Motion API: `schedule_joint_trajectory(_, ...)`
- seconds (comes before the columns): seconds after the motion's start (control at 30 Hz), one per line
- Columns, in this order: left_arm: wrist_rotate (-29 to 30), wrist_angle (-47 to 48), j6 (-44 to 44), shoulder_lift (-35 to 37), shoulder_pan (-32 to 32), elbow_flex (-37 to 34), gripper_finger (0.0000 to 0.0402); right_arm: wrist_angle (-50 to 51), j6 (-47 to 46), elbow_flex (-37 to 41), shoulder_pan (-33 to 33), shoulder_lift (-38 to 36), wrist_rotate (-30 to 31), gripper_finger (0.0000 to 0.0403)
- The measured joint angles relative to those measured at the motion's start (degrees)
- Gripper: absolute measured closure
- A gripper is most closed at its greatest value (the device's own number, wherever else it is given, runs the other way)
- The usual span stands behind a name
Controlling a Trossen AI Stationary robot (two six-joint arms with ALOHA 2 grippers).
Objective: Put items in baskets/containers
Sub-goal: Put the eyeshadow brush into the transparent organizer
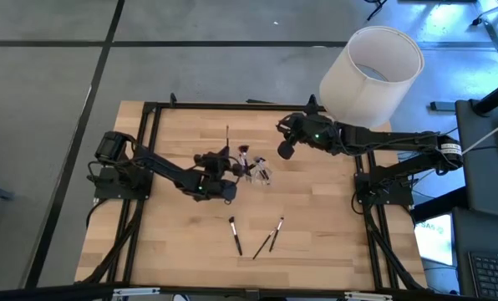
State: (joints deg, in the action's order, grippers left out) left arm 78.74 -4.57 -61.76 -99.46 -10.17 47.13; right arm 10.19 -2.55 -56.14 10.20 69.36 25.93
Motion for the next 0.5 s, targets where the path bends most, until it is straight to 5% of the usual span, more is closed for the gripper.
schedule_joint_trajectory(0.5,3.83,-5.8,-4.56,-0.31,0.19,-2.31,0.0384,-3.65,1.62,0.0,0.0,0.0,-0.02,0.0324)
